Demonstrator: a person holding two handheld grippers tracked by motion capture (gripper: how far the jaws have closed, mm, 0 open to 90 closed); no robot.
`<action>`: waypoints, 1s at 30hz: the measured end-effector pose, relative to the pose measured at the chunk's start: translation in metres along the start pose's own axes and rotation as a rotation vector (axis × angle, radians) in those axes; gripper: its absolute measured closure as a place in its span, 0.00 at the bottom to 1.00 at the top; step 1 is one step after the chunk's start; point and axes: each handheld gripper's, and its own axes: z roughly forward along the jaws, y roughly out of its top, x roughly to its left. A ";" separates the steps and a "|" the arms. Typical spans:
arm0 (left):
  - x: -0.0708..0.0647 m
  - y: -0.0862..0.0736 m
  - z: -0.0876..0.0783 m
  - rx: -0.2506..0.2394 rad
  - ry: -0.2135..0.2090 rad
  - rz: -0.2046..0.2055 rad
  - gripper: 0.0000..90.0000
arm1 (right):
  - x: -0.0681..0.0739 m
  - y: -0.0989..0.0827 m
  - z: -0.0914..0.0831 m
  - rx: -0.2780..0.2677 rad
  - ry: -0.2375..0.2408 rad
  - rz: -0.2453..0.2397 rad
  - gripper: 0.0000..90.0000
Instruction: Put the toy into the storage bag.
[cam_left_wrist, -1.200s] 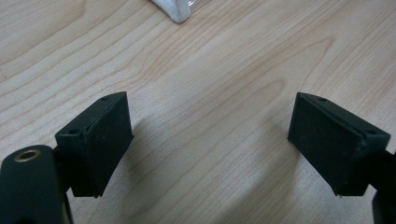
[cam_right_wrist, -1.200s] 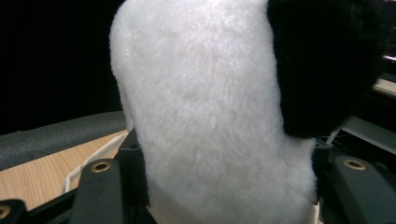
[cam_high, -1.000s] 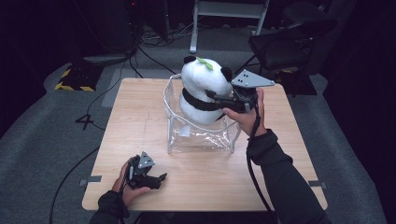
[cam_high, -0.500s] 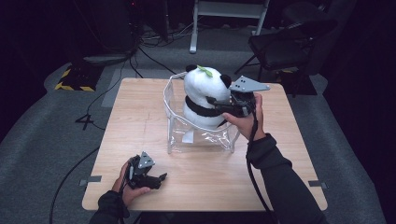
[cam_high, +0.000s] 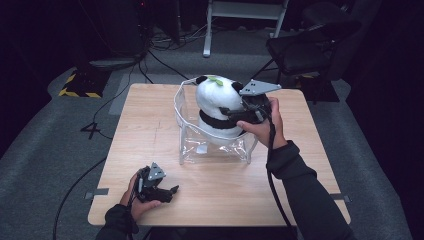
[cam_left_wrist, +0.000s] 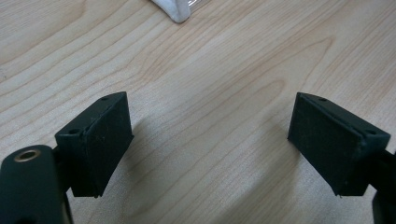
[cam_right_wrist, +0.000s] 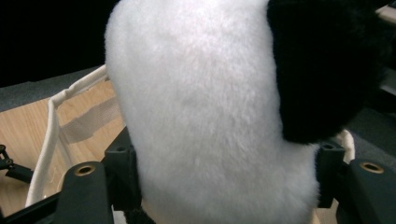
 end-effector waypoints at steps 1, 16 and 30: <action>0.000 0.000 0.000 0.000 0.001 0.000 0.15 | 0.000 0.000 0.001 0.007 0.001 -0.004 0.35; 0.000 0.000 0.000 0.000 -0.001 -0.002 0.15 | -0.001 0.009 0.009 0.136 0.024 -0.015 0.31; 0.000 0.000 0.000 0.000 0.000 -0.002 0.15 | -0.002 0.010 0.019 0.271 0.048 -0.022 0.26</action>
